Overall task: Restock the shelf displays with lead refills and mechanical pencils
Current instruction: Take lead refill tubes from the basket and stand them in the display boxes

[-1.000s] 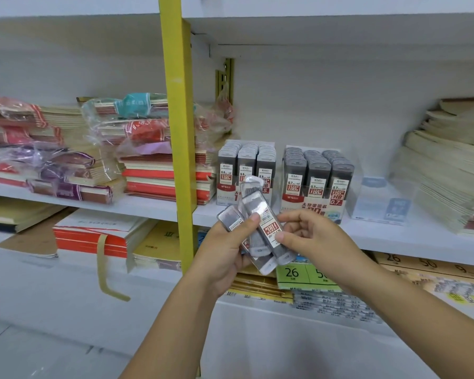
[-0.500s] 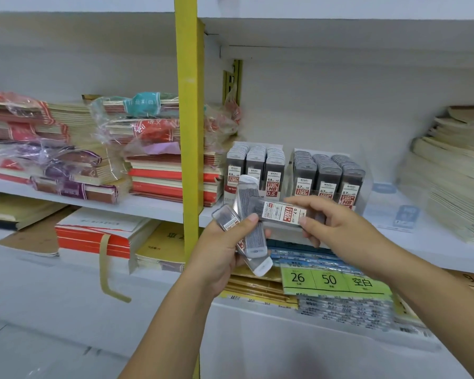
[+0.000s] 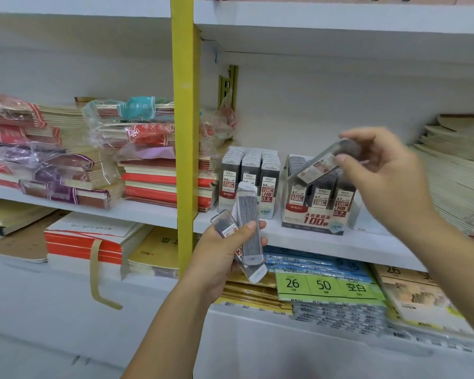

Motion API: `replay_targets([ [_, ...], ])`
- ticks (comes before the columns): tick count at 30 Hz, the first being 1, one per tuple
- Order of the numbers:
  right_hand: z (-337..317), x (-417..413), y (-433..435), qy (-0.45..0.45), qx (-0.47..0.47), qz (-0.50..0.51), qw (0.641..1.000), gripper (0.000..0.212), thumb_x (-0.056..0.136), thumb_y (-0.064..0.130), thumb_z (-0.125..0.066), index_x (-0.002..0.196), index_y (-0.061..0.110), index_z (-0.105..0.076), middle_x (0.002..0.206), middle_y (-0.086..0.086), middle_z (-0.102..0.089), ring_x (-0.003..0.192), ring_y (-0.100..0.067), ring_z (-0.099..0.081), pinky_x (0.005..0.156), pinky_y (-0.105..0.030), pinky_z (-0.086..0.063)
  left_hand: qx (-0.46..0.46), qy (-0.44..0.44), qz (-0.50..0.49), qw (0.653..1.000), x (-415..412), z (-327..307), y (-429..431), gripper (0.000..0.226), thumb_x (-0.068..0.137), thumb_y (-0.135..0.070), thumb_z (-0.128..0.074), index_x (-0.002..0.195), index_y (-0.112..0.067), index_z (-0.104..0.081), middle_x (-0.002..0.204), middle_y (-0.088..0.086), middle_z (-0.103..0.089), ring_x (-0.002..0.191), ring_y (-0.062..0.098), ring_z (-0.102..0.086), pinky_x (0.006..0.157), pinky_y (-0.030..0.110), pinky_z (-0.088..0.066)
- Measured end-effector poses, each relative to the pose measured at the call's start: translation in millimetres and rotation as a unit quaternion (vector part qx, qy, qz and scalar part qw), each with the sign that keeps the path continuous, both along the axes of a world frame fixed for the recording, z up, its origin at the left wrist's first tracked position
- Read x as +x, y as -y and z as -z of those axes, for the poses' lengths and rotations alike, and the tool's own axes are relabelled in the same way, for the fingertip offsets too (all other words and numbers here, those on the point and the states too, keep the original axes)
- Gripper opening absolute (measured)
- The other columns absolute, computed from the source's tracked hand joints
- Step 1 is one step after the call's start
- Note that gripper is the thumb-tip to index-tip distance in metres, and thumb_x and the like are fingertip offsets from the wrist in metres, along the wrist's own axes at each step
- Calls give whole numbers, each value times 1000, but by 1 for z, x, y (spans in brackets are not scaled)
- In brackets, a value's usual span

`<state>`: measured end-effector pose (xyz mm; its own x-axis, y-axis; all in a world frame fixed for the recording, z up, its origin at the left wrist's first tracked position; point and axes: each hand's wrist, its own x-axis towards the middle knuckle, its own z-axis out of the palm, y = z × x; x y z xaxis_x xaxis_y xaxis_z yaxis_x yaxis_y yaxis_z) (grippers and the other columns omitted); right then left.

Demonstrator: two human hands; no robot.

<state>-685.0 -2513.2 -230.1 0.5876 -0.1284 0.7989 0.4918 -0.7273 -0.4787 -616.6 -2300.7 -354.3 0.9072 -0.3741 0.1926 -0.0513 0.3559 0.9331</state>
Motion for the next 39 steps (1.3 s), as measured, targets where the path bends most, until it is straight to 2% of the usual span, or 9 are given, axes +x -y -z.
replay_targets([
  [4,-20,15,6,30,-188,62,980,29,89,11,-66,116,21,-63,95,14,-61,85,-7,-59,80,-13,-47,1,1,2,1000,1,0,3,28,91,-27,-67,119,-30,-64,109,-4,-77,95,16,-76,68,36,-63],
  [8,-14,35,7,-40,-249,76,965,34,91,17,-63,124,25,-60,104,18,-57,92,-4,-54,78,-7,-35,0,0,4,1000,2,-1,4,26,91,-28,-69,116,-32,-65,108,-4,-77,95,16,-76,70,37,-63],
  [18,9,51,10,-142,-345,157,914,43,92,37,-56,135,37,-53,133,3,-47,125,-19,-30,104,-39,-30,1,5,15,1000,-2,-3,2,37,75,-37,-75,112,-34,-67,108,-4,-77,95,18,-76,73,40,-64],
  [21,18,41,3,-97,-367,200,904,44,96,36,-51,140,35,-48,147,-1,-39,134,-25,-25,110,-43,-23,-2,5,22,1000,-4,-5,2,38,73,-36,-78,110,-33,-68,108,-1,-78,95,22,-76,71,39,-63],
  [23,28,29,-9,-59,-287,137,946,39,94,37,-50,132,29,-57,130,1,-53,121,-15,-40,100,-30,-34,-8,7,30,1000,-7,-7,3,45,70,-35,-80,112,-29,-67,107,2,-78,95,25,-76,67,36,-62],
  [25,40,16,-30,-136,-106,-2,985,27,88,45,-57,113,35,-59,99,11,-64,92,-2,-56,77,-15,-44,-13,13,33,999,-9,-8,4,39,66,-33,-83,104,-31,-72,105,5,-78,92,27,-76,65,31,-60],
  [28,55,16,-45,-233,101,-129,959,26,83,29,-73,102,30,-55,73,12,-69,62,0,-62,54,-11,-45,1,27,48,998,-14,-9,5,32,68,-32,-83,98,-35,-74,105,7,-78,92,28,-76,65,29,-59],
  [34,59,15,-38,-226,210,-189,932,29,86,10,-70,109,24,-58,79,0,-71,52,-17,-62,44,-22,-45,27,8,69,997,-15,-6,3,41,82,-40,-71,121,-29,-65,113,13,-75,102,33,-73,75,41,-62],
  [39,59,14,-33,-224,195,-185,937,25,88,23,-69,108,23,-53,83,3,-70,66,-19,-67,61,-26,-53,51,-5,64,997,-13,-2,2,42,79,-42,-73,119,-32,-65,115,4,-76,107,24,-72,83,51,-61],
])
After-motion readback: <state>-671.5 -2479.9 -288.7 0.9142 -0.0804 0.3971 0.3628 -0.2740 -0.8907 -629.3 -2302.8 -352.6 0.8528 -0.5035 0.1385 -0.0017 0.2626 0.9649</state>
